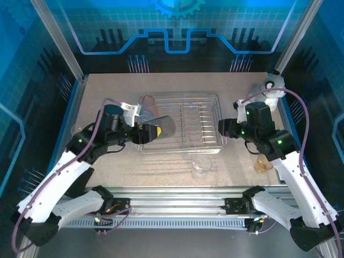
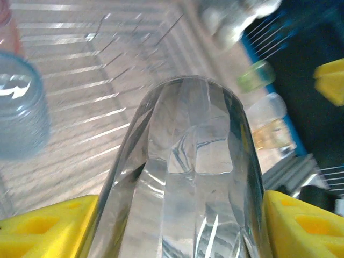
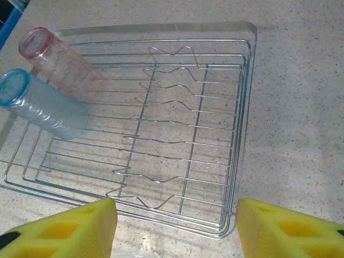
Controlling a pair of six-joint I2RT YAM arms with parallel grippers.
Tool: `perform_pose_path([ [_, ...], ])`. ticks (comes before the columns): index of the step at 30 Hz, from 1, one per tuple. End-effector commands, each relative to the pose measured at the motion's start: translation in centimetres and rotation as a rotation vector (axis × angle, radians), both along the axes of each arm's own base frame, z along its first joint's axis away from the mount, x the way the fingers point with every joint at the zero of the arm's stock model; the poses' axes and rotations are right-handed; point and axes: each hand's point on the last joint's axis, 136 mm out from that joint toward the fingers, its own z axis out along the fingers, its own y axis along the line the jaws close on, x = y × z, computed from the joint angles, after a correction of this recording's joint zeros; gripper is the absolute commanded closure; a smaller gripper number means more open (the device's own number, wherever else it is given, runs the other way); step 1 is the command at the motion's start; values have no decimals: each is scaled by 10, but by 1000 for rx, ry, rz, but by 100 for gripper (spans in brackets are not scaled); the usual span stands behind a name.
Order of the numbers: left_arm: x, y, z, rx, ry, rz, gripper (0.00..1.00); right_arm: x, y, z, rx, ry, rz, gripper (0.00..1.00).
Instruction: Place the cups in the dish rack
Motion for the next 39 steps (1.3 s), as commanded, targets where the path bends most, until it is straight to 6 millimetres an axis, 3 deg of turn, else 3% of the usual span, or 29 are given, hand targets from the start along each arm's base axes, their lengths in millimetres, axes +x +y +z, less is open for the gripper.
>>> perform_pose_path([
  [1, -1, 10, -24, 182, 77, 20, 95, -2, -6, -8, -35, 12, 1, 39],
  [6, 13, 10, -51, 342, 157, 66, 96, -3, -9, -11, -44, 11, -3, 39],
  [18, 37, 23, -82, 502, 247, 208, 96, -8, -19, -21, -43, 12, -19, 39],
  [39, 47, 34, -139, 820, 433, 158, 89, -9, -21, -26, -10, 23, -29, 40],
])
